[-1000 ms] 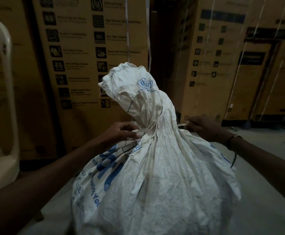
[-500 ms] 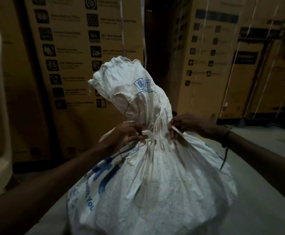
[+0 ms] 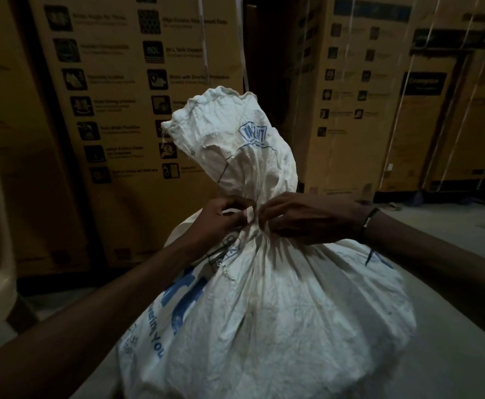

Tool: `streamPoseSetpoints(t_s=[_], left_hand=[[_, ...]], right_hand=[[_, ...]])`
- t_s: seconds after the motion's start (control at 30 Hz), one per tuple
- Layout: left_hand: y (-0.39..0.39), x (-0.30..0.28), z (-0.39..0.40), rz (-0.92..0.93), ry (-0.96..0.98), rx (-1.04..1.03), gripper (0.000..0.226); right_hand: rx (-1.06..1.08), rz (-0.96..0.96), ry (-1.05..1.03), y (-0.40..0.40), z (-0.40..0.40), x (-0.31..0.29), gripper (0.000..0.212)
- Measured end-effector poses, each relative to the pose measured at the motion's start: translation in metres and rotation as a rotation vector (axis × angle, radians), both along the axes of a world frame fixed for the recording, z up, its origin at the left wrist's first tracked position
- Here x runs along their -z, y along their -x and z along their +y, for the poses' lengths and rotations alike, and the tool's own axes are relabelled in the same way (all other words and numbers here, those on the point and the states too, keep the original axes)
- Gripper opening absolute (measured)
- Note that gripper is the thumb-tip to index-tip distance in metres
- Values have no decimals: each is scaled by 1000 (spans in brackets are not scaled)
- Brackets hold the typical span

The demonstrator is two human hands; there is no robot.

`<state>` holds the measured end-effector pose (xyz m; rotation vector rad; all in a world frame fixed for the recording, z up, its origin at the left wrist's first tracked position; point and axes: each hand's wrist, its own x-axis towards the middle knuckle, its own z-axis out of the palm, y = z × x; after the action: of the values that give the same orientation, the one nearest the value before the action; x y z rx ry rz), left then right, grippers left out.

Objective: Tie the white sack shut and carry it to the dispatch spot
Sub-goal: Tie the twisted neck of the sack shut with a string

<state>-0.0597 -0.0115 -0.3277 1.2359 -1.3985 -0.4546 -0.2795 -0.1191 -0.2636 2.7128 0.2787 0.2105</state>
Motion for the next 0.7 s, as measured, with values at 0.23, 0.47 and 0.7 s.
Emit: streamPoseSetpoints(t_s=[0.23, 0.47, 0.7], left_hand=[[-16, 15, 2, -27, -6, 2, 18], [-28, 36, 9, 118, -71, 8, 12], [-22, 49, 10, 401, -65, 72, 13]], right_hand=[[249, -300, -221, -14, -7, 22, 22], [407, -451, -504, -44, -16, 38, 18], [469, -411, -757, -46, -10, 42, 31]])
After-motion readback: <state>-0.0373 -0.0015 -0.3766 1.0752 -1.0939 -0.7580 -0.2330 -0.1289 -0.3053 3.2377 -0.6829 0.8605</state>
